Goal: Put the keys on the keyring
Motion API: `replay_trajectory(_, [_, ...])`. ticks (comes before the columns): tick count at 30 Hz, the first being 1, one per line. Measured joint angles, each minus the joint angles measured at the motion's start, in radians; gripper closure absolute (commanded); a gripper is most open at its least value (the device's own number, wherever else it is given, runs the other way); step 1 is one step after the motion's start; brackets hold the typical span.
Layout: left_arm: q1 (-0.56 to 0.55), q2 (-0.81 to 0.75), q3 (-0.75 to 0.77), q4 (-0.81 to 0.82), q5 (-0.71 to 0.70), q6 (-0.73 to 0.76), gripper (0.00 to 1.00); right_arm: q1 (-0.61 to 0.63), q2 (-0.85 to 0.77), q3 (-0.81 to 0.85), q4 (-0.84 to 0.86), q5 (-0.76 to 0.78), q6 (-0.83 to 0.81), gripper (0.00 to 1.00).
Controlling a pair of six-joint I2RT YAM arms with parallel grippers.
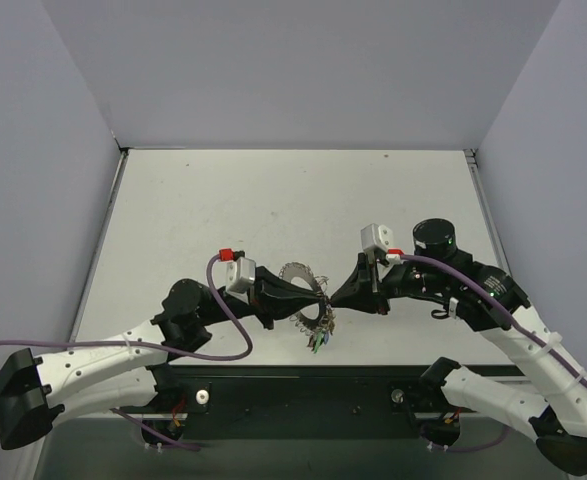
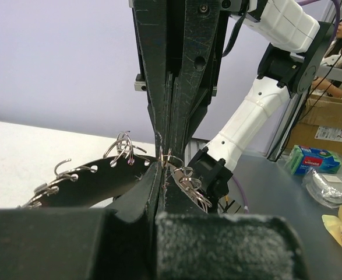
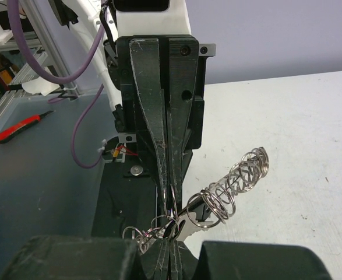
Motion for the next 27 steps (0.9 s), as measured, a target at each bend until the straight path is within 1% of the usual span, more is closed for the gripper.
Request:
replay_trajectory(13, [0.001, 0.108, -0.005, 0.169, -0.006, -0.061, 1.0, -0.002, 0.008, -0.013, -0.002, -0.008, 0.011, 1.0])
replay_trajectory(24, [0.006, 0.16, -0.004, 0.24, 0.023, -0.1, 1.0, -0.002, 0.01, -0.019, -0.018, -0.006, 0.011, 1.0])
replay_trajectory(27, [0.007, 0.166, -0.004, 0.246, 0.034, -0.115, 1.0, -0.002, 0.01, -0.024, -0.023, -0.006, 0.011, 0.95])
